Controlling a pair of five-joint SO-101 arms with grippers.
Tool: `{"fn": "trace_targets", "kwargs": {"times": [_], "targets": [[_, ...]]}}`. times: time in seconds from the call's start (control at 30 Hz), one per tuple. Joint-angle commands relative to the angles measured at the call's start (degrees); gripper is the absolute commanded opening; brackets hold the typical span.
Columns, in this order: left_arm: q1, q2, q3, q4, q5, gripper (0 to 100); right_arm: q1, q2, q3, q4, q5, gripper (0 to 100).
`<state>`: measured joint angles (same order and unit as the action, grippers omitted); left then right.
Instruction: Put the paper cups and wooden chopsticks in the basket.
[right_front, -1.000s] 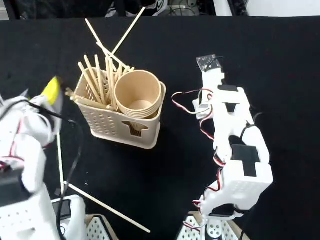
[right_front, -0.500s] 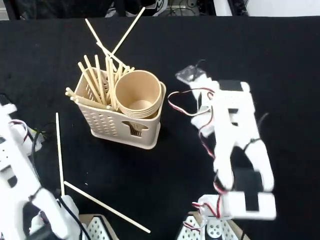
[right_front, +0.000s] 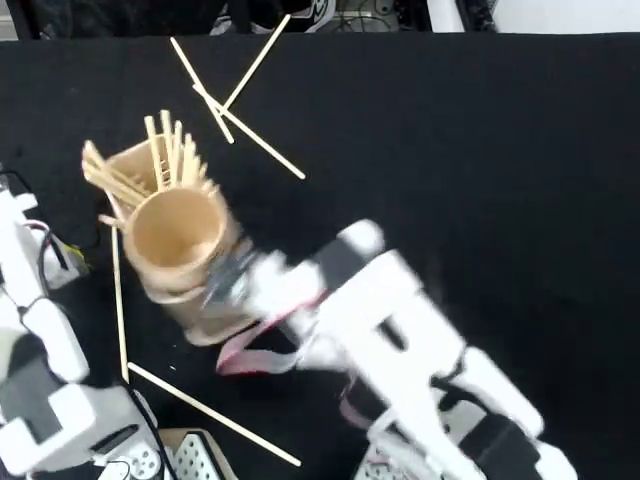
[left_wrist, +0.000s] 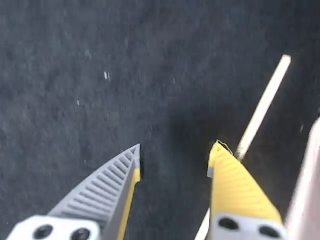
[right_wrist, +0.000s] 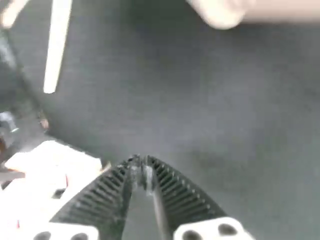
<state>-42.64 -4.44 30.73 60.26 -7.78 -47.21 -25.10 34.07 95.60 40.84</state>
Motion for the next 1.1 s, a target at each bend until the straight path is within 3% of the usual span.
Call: {"fn": "trace_targets", "kwargs": {"times": [0.0,0.23,0.3,0.4,0.5,0.57,0.7,1.07], "targets": [[-0.31,7.82,-13.76,3.78,-0.70,22,-8.97,-1.45,2.86,-0.97,-7.12,1.2],[3.12,14.86,-24.40,5.10,-0.26,22,0.09,-1.45,4.26,-1.76,-1.41,1.2],[3.74,14.86,-25.80,5.19,1.05,22,-2.29,-1.45,6.11,-2.46,1.23,1.2],[3.74,15.38,-28.79,5.19,5.10,22,-12.22,-1.45,11.74,-7.30,0.70,1.2],[3.74,15.47,-29.85,5.19,6.68,22,-23.65,-1.10,16.92,-15.82,-5.10,2.8],[3.82,15.47,-29.93,5.19,6.68,22,-27.96,-1.01,18.42,-21.63,-10.20,8.9],[2.95,15.47,-30.29,5.19,6.59,22,-28.57,-1.01,18.24,-30.51,-18.90,20.8],[2.42,15.47,-31.69,6.68,6.95,22,-32.44,-1.01,22.90,-44.75,-45.54,18.8]]}}
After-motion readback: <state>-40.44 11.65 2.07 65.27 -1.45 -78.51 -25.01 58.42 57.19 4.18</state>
